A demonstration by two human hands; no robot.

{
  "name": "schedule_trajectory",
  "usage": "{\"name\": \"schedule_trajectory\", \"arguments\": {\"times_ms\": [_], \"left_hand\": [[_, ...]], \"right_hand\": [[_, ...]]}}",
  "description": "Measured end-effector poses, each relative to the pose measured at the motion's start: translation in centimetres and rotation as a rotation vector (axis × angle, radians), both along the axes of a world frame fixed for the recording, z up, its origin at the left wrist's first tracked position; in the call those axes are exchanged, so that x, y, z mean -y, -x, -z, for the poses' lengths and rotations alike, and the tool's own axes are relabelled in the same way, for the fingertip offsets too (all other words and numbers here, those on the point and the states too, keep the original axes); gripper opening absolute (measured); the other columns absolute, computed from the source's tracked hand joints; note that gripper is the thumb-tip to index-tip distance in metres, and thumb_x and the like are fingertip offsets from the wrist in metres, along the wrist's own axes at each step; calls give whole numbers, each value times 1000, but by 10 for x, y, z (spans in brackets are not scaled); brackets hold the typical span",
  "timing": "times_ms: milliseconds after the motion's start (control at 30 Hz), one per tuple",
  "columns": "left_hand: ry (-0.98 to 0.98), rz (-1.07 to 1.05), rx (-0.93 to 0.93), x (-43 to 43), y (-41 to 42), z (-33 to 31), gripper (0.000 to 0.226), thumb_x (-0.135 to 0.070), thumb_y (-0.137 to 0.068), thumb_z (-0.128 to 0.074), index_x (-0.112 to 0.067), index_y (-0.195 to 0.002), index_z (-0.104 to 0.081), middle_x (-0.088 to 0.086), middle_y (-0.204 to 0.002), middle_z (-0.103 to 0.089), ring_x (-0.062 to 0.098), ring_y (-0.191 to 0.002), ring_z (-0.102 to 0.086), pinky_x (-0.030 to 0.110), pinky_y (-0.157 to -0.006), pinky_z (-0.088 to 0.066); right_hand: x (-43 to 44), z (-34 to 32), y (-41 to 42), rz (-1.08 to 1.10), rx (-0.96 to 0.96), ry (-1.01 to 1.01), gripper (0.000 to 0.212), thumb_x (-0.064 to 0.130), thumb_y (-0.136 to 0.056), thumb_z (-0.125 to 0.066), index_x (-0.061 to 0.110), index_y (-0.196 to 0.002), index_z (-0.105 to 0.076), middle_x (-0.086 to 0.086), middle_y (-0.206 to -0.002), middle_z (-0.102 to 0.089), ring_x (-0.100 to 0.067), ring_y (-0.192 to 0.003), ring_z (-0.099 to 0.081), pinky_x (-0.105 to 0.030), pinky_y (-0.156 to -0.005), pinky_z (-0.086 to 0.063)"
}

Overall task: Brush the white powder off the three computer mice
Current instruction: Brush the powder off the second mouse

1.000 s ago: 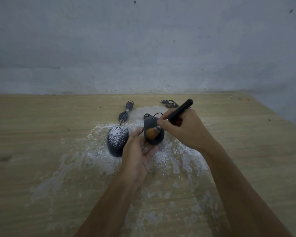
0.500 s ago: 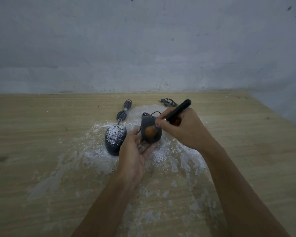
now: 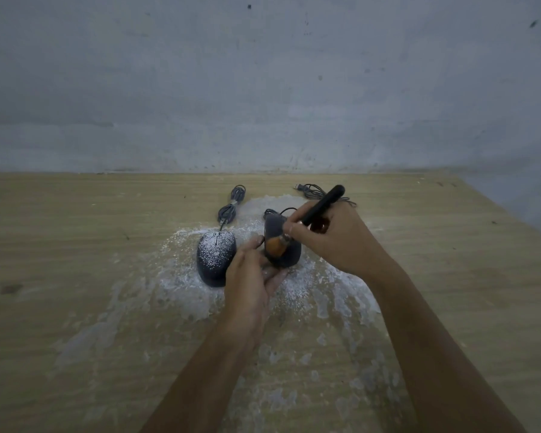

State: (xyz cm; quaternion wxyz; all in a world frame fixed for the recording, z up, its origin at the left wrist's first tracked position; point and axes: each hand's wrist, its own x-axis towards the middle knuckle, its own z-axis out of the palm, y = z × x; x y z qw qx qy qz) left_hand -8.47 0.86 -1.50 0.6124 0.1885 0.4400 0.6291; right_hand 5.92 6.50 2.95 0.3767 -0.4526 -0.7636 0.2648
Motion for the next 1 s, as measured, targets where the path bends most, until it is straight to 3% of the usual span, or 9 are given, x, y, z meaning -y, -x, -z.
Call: {"name": "schedule_trajectory", "arguments": {"times_ms": [133,300,400,533,633,733,800,900,1000], "left_hand": [[-23,-38,-282,2,-3,8,50,-15,-89,-73,-23,-134,-54,-5,-107,-67,13,-104,-69,36,-95,-56],[-124,-176,-576,8,-8,11,59,-12,-80,-83,-34,-126,-52,-20,-94,-61,-11,-77,-66,8,-65,-53],[-199,-216,-613,12,-11,10,61,-10,-79,-83,-31,-128,-53,-22,-92,-63,-14,-79,-68,5,-65,-51],[-273,-255,-730,15,-14,11,59,-8,-79,-82,-27,-128,-54,-24,-90,-63,-17,-82,-66,6,-69,-52],[-299,-273,-773,15,-13,11,58,-11,-79,-83,-27,-126,-54,-14,-95,-68,-16,-87,-66,7,-71,-53],[-319,-277,-810,15,-13,12,56,-11,-78,-83,-26,-123,-54,-7,-101,-71,-11,-90,-68,8,-70,-54],[-349,-284,-823,16,-12,12,55,-10,-77,-84,-26,-122,-55,-13,-99,-69,-11,-93,-68,6,-71,-52],[-369,-276,-834,16,-10,11,54,-10,-78,-83,-29,-119,-54,-27,-96,-62,-17,-94,-65,3,-71,-49],[-393,-281,-866,14,-8,13,54,-10,-77,-84,-30,-117,-53,-31,-97,-60,-17,-93,-64,5,-72,-51]], "right_hand": [[0,2,3,103,-78,-71,7,29,-95,-71,27,-92,-77,6,-48,-54,-7,-39,-41,-21,-41,-31],[0,-1,2,44,-119,-53,8,25,-94,-72,27,-87,-76,13,-51,-58,-2,-42,-46,-16,-44,-35],[3,0,5,13,-60,-40,8,26,-93,-72,25,-87,-77,11,-50,-56,-4,-43,-46,-15,-44,-34],[-2,-4,5,296,-158,-213,9,30,-95,-70,27,-88,-75,14,-45,-50,-8,-39,-41,-13,-41,-27],[-5,-9,3,172,-92,-133,9,33,-94,-70,29,-88,-75,11,-45,-50,-7,-38,-38,-16,-39,-28],[-9,-13,5,281,-74,-218,10,29,-94,-71,23,-88,-75,22,-48,-56,2,-45,-52,-10,-44,-36],[-14,-18,2,328,-148,-241,9,25,-94,-71,23,-85,-74,34,-51,-56,9,-51,-56,-6,-48,-38],[-14,-22,2,242,-34,-156,10,27,-93,-72,23,-86,-75,20,-46,-55,1,-44,-52,-10,-43,-34],[-16,-26,1,317,-61,-191,12,25,-95,-71,15,-92,-78,18,-56,-58,6,-48,-55,-9,-45,-37]]}}
